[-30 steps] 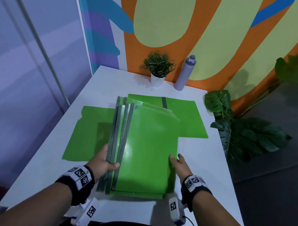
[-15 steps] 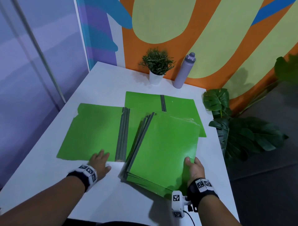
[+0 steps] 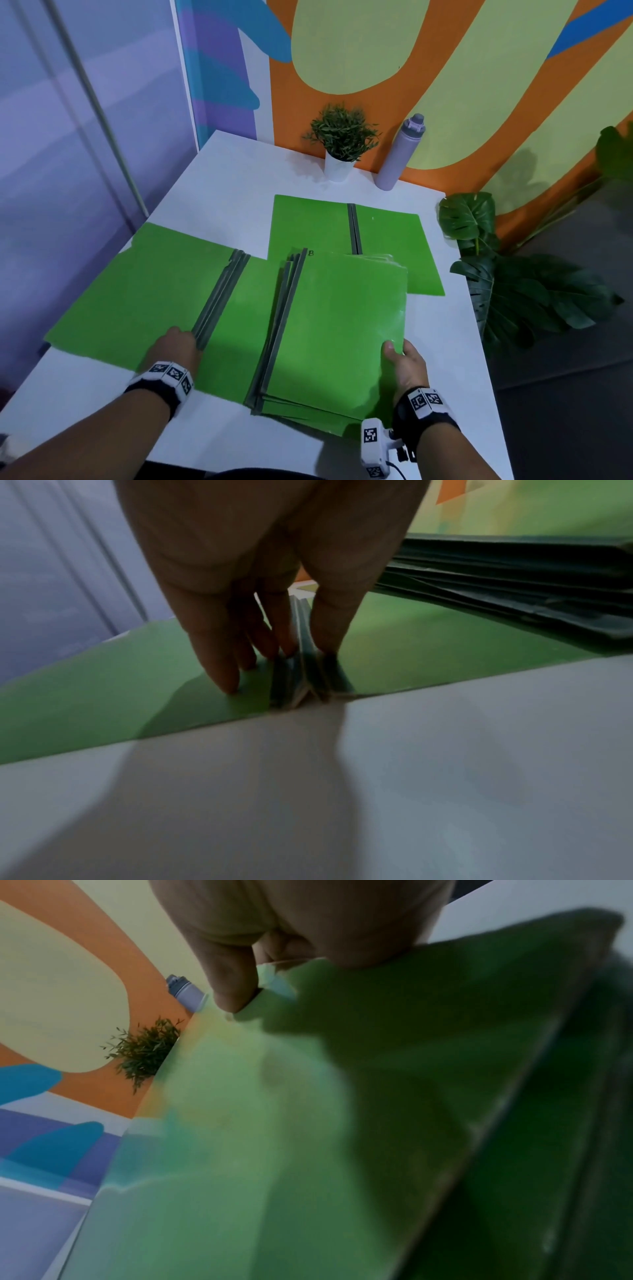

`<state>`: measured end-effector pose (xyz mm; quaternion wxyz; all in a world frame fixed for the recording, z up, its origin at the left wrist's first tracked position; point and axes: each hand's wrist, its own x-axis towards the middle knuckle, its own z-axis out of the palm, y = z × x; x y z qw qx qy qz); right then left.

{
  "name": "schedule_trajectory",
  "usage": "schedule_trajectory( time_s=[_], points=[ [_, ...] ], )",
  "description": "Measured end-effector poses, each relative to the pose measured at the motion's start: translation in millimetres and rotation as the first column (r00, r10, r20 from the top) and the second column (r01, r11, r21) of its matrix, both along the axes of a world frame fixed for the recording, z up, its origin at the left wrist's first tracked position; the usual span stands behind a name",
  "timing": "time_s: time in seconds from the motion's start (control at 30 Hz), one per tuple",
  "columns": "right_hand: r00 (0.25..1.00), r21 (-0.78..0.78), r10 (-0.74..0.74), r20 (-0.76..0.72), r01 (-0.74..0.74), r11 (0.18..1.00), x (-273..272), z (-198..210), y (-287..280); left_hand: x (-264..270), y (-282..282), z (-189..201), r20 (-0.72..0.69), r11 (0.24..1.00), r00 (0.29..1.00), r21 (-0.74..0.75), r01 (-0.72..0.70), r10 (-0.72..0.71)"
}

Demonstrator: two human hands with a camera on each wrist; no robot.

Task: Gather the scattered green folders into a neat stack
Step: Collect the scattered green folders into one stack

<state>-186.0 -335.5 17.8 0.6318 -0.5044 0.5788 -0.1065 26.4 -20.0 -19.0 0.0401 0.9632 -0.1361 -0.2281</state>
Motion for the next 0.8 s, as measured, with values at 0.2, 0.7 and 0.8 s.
schedule_trajectory(
  time_s=[0.2,0.7,0.8],
  points=[
    [1.000,-0.005,0.005,0.005,-0.005,1.000,-2.9,-1.7,0.1,8.9,-2.8,16.2,0.039,0.997,0.997,-0.034,-0.070,0.071],
    [0.997,0.045,0.022,-0.080,-0.018,0.999,-12.1,-5.0,2.0,10.1,-26.3,164.8,0.197,0.498,0.832,-0.861,-0.107,0.519],
    [0.996,0.026,0.063,-0.071,-0.061,0.998,0.8,-6.1,15.9,9.3,-20.1,115.0,0.016,0.560,0.886,-0.780,-0.279,0.464]
  ],
)
